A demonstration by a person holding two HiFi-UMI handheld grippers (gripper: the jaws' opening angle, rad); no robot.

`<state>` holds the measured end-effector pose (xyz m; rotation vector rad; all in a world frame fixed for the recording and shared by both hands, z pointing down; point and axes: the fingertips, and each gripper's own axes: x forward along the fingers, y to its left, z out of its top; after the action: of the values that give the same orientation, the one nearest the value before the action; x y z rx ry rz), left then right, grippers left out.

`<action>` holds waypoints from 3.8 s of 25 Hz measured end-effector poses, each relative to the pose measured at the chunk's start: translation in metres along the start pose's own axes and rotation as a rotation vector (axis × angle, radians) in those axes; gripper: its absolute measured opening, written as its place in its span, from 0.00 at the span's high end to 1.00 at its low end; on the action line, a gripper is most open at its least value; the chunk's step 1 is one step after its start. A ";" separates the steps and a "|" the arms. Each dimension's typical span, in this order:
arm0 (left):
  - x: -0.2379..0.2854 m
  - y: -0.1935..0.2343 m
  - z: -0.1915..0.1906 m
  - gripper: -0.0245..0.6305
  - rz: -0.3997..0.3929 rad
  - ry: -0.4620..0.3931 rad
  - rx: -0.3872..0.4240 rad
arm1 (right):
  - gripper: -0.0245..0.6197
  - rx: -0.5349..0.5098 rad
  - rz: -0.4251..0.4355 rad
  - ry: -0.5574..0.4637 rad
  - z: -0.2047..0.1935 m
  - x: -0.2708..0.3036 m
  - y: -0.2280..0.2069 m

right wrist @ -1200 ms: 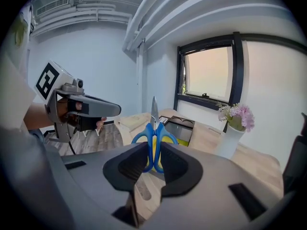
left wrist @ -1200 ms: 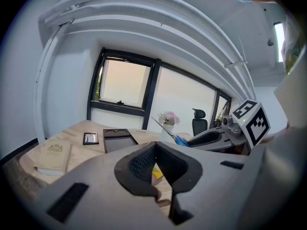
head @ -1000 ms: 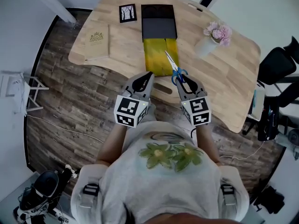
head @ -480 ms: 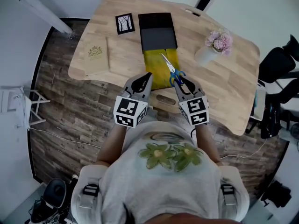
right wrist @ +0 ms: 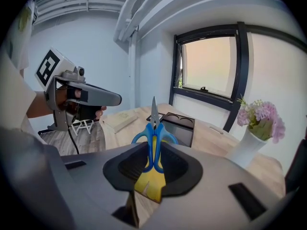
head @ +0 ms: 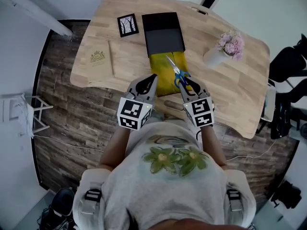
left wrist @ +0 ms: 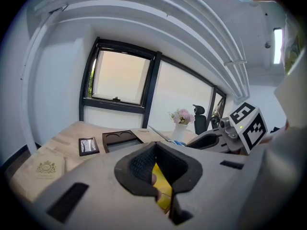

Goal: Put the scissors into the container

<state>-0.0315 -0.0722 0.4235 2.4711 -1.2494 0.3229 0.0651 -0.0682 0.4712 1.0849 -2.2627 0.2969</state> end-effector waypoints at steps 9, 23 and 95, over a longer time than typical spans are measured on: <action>0.016 0.010 -0.011 0.95 -0.019 0.037 -0.004 | 0.84 0.012 0.009 0.043 -0.015 0.025 -0.003; 0.027 0.020 -0.026 0.95 -0.031 0.088 -0.011 | 0.84 0.016 0.026 0.089 -0.027 0.049 -0.007; 0.039 0.039 -0.043 0.95 -0.017 0.124 -0.065 | 0.84 -0.058 0.118 0.259 -0.076 0.109 -0.003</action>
<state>-0.0422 -0.1043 0.4846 2.3670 -1.1696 0.4183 0.0470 -0.1054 0.5974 0.8334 -2.0921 0.3942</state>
